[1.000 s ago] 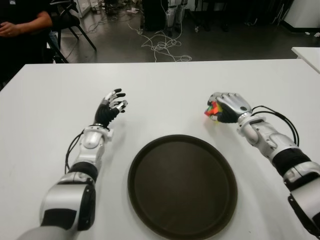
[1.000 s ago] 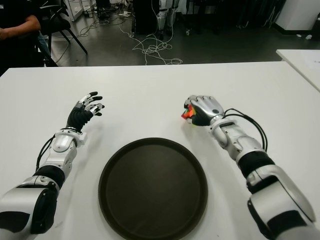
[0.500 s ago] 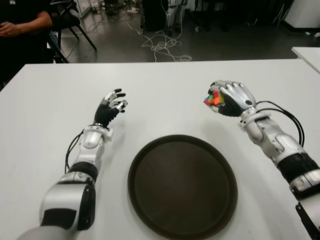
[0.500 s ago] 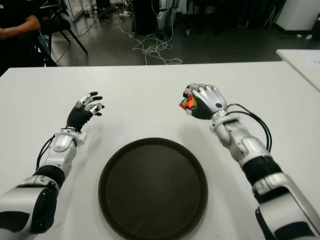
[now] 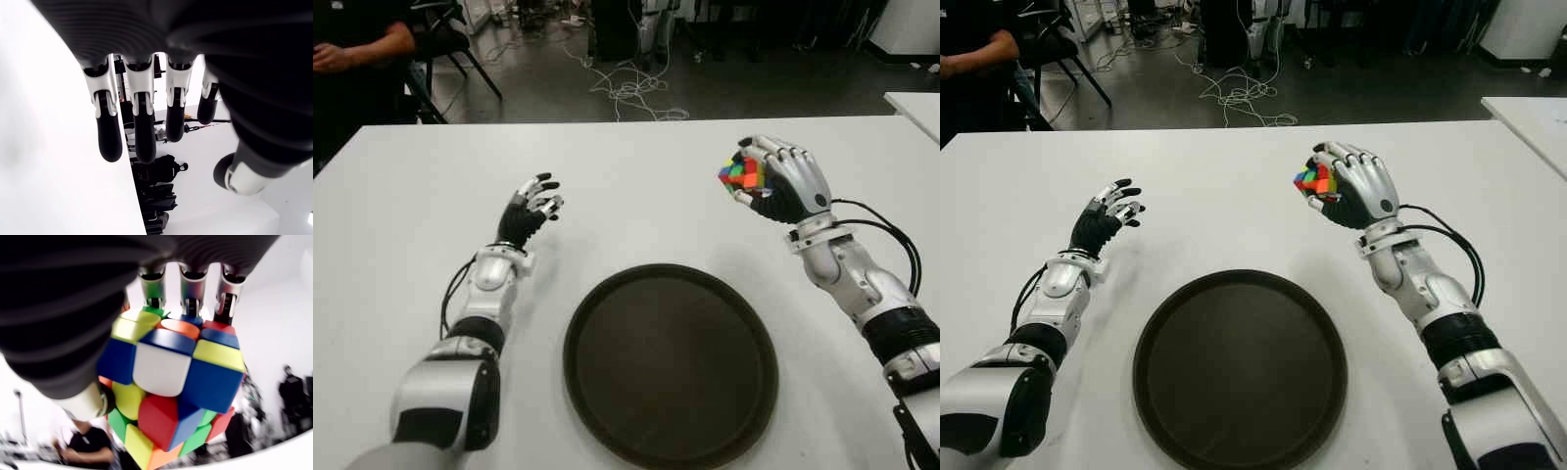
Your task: Pick up the Rubik's Cube and put it in the plate
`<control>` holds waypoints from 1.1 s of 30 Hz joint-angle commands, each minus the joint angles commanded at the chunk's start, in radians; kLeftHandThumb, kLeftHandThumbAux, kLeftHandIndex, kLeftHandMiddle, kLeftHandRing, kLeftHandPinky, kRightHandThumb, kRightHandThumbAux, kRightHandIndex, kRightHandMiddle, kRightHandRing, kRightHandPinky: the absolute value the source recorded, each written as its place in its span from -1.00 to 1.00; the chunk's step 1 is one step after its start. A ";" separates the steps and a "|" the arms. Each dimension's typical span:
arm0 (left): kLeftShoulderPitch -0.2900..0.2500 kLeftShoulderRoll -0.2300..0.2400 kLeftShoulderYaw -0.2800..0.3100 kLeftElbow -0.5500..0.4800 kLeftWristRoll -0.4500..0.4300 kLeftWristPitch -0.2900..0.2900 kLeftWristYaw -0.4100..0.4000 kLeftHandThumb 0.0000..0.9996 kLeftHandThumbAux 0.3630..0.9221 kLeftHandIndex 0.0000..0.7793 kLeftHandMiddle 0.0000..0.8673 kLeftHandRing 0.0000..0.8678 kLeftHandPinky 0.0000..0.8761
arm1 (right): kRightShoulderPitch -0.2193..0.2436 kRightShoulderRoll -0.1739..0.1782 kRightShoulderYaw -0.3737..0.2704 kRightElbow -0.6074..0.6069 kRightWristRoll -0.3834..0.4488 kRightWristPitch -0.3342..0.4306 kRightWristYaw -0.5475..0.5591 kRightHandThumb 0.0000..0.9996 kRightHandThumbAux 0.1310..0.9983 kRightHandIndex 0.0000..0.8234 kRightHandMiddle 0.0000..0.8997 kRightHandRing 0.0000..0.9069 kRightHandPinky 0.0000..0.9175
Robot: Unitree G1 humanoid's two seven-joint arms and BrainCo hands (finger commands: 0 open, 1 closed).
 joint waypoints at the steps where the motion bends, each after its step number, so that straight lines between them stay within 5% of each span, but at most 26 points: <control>1: 0.000 0.000 -0.001 0.000 0.001 -0.001 0.001 -0.60 0.04 -0.57 -0.49 -0.32 -0.11 | 0.003 0.001 -0.005 -0.004 0.008 -0.012 0.000 0.38 0.39 0.02 0.21 0.19 0.13; 14: 0.000 -0.002 0.003 0.001 -0.005 -0.003 -0.008 -0.60 0.09 -0.57 -0.49 -0.32 -0.11 | 0.039 0.031 -0.024 -0.064 0.051 -0.123 0.027 0.39 0.39 0.03 0.25 0.25 0.22; 18: -0.001 -0.003 0.005 0.002 -0.008 0.000 -0.010 -0.61 0.07 -0.57 -0.50 -0.33 -0.11 | 0.055 0.073 0.011 -0.117 0.020 -0.118 0.050 0.38 0.39 0.03 0.32 0.32 0.30; 21: -0.002 -0.004 0.005 0.003 -0.008 0.001 -0.009 -0.62 0.07 -0.58 -0.51 -0.33 -0.12 | 0.115 0.108 0.064 -0.187 -0.014 -0.126 0.070 0.38 0.39 0.03 0.34 0.34 0.33; 25: -0.003 -0.005 0.006 0.002 -0.009 0.001 -0.007 -0.62 0.07 -0.59 -0.52 -0.33 -0.12 | 0.215 0.073 0.114 -0.395 0.022 -0.147 0.240 0.39 0.39 0.02 0.34 0.35 0.39; 33: -0.004 -0.007 0.011 0.002 -0.011 0.004 -0.002 -0.61 0.07 -0.58 -0.50 -0.32 -0.11 | 0.233 0.053 0.105 -0.529 0.120 -0.145 0.493 0.39 0.39 0.02 0.30 0.35 0.41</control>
